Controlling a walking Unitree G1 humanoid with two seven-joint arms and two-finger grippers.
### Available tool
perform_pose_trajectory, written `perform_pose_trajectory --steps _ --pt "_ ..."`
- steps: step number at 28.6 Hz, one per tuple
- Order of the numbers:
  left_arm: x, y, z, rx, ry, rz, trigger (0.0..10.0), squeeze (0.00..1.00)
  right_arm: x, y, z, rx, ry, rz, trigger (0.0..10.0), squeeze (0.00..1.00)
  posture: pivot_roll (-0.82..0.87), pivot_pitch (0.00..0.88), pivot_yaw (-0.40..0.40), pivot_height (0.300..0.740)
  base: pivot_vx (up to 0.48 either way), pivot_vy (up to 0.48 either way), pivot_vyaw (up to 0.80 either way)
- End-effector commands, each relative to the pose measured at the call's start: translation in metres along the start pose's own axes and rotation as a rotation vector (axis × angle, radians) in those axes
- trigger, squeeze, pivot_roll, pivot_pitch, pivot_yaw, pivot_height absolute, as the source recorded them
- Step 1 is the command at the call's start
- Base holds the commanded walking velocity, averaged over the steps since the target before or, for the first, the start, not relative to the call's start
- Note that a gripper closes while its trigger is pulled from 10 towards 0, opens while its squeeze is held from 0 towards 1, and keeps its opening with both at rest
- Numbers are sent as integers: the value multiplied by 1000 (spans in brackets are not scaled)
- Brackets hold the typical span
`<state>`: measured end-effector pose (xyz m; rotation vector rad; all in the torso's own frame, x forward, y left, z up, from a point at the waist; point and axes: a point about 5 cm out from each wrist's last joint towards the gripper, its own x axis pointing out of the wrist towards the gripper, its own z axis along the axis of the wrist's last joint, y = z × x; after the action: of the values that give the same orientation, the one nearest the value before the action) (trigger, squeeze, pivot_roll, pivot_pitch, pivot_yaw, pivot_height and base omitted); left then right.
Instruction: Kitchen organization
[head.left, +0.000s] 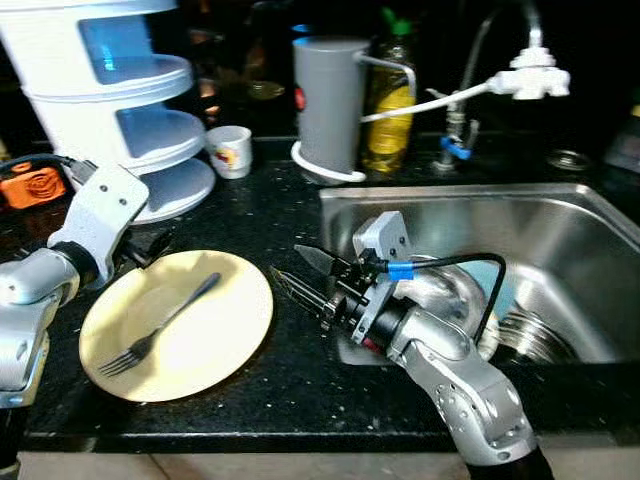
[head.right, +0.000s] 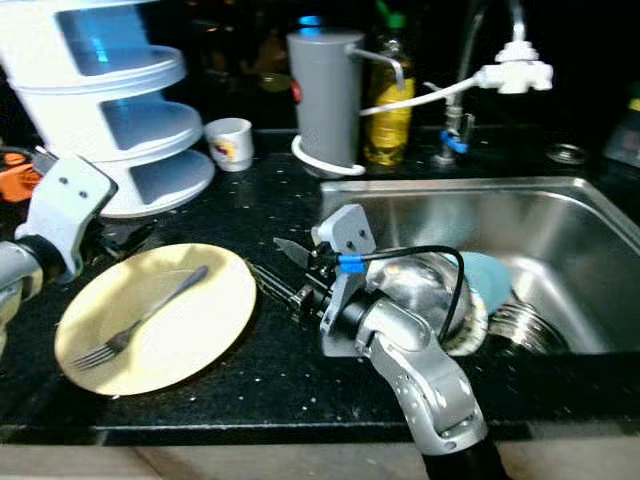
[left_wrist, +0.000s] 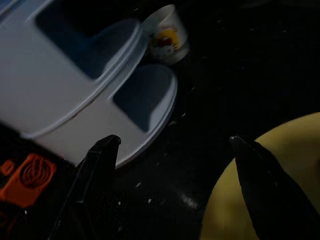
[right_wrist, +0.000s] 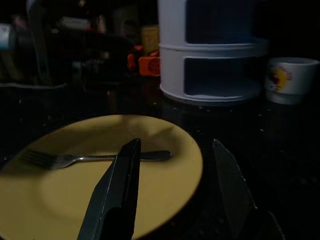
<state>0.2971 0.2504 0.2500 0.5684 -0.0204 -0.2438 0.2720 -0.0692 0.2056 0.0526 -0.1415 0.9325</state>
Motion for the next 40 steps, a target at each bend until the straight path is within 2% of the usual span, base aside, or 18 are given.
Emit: perform_pose_trajectory --steps 1,8,11,13,17,18,21,24,29,33,36,40 --pt "-6 4 -5 -24 24 25 10000 0 3 6 2 -23 -9 36 10000 0 58 0 -33 740 0 0 794" --pt "-12 8 -9 -115 28 111 10000 0 6 9 2 -97 24 103 10000 0 64 0 -40 740 0 0 785" --pt "-13 10 -12 -192 9 162 10000 0 10 7 0 -140 67 103 10000 0 62 0 -40 740 0 0 0" --pt "-12 9 -12 -207 5 166 10000 0 10 7 0 -157 76 101 10000 0 62 0 -40 740 0 0 0" --pt "-9 -3 -14 -318 -45 149 10000 0 14 4 5 -340 113 143 10000 0 61 0 -43 740 0 0 0" --pt "-9 -3 -14 -318 -45 149 10000 0 14 4 5 -340 113 143 10000 0 61 0 -43 740 0 0 0" --pt "-7 -16 -10 -419 -121 116 10000 0 17 -2 7 -453 153 152 10000 0 62 0 -49 740 0 0 0" --pt "-5 -28 -8 -466 -145 102 10000 0 22 -8 11 -490 163 140 10000 0 63 0 -51 740 0 0 0" --pt "-3 -39 -9 -478 -141 83 10000 0 27 -12 14 -518 164 132 10000 0 67 0 -55 740 0 0 0" --pt "-3 -46 -12 -501 -135 89 10000 0 37 -13 13 -710 214 239 10000 0 69 0 -58 740 0 0 0" --pt "-5 -42 -13 -493 -132 136 10000 0 42 -13 11 -752 269 335 10000 0 72 0 -62 740 0 0 0" --pt "-9 -30 -18 -459 -102 256 10000 0 43 -18 11 -827 361 478 10000 0 81 0 -72 740 0 0 0"
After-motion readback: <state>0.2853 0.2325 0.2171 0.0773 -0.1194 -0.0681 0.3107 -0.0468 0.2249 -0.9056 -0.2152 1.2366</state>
